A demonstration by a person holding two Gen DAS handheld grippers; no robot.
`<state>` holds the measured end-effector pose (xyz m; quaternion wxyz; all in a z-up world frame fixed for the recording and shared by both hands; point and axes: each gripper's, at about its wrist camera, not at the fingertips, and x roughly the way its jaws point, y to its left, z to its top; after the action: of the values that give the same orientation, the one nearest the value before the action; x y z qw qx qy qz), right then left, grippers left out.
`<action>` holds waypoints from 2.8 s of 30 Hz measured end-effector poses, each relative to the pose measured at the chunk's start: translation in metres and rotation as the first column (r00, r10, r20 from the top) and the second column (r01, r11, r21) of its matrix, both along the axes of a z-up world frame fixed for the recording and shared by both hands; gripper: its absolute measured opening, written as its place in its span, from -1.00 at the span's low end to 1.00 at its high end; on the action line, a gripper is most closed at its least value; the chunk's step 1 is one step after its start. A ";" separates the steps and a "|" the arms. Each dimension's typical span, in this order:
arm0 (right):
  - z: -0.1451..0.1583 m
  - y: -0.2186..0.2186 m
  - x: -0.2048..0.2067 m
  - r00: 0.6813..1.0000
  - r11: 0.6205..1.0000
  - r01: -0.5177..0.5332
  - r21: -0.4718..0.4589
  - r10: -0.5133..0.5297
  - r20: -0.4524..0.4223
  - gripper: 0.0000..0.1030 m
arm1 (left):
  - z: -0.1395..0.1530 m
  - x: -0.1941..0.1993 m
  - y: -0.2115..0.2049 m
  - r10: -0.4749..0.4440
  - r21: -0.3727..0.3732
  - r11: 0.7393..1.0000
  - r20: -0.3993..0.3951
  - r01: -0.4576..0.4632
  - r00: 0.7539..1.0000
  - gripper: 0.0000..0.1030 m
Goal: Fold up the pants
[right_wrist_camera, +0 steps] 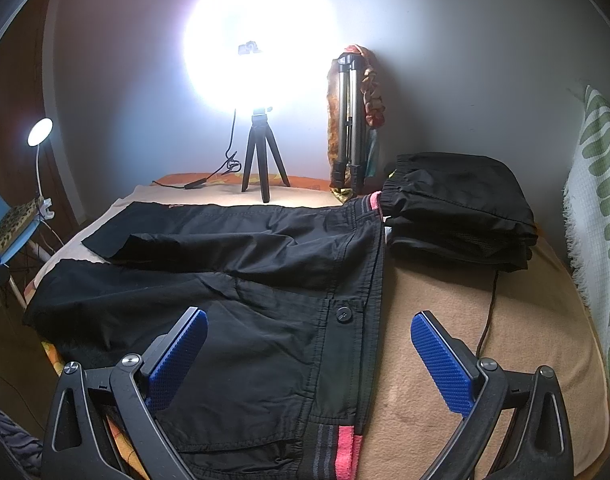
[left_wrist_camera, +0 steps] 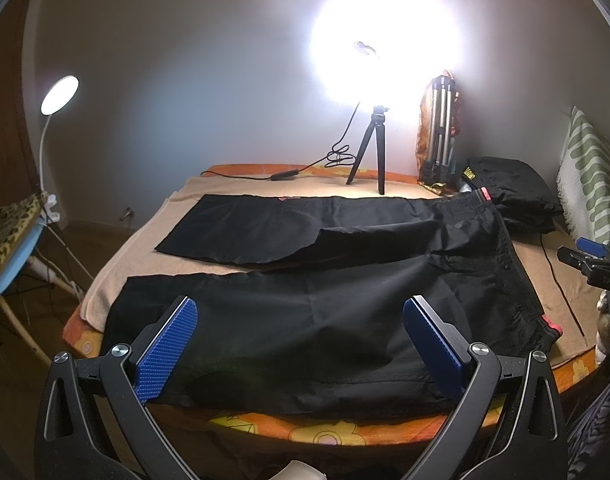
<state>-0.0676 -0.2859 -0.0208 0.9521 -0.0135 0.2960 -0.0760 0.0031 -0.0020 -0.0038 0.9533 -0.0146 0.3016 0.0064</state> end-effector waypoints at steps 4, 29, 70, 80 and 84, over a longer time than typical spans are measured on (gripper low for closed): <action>-0.001 0.002 0.001 1.000 1.000 -0.012 -0.002 0.012 -0.002 0.99 | -0.002 0.002 0.005 0.003 0.004 1.000 -0.002 -0.003 1.000 0.99; -0.066 0.038 -0.055 0.885 0.873 -0.442 -0.206 0.386 -0.260 0.64 | -0.047 0.009 0.063 0.015 -0.020 1.000 -0.163 -0.018 0.987 0.42; -0.061 0.073 -0.018 0.862 0.803 -0.500 -0.325 0.425 -0.278 -0.98 | -0.051 -0.019 0.112 0.074 -0.167 0.979 -0.220 -0.112 0.973 0.22; -0.024 0.070 0.017 0.901 0.832 -0.434 -0.345 0.395 -0.179 -1.00 | -0.089 -0.031 0.141 0.136 -0.408 0.873 -0.326 -0.269 0.936 0.23; -0.019 0.076 0.023 0.902 0.831 -0.432 -0.351 0.400 -0.164 -1.00 | -0.099 -0.028 0.151 0.141 -0.531 0.787 -0.337 -0.312 0.931 0.24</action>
<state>-0.0447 -0.2100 -0.0401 0.9116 -0.2642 0.3050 0.0781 -0.0251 0.1490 -0.1032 0.8434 -0.3378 0.4166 0.0325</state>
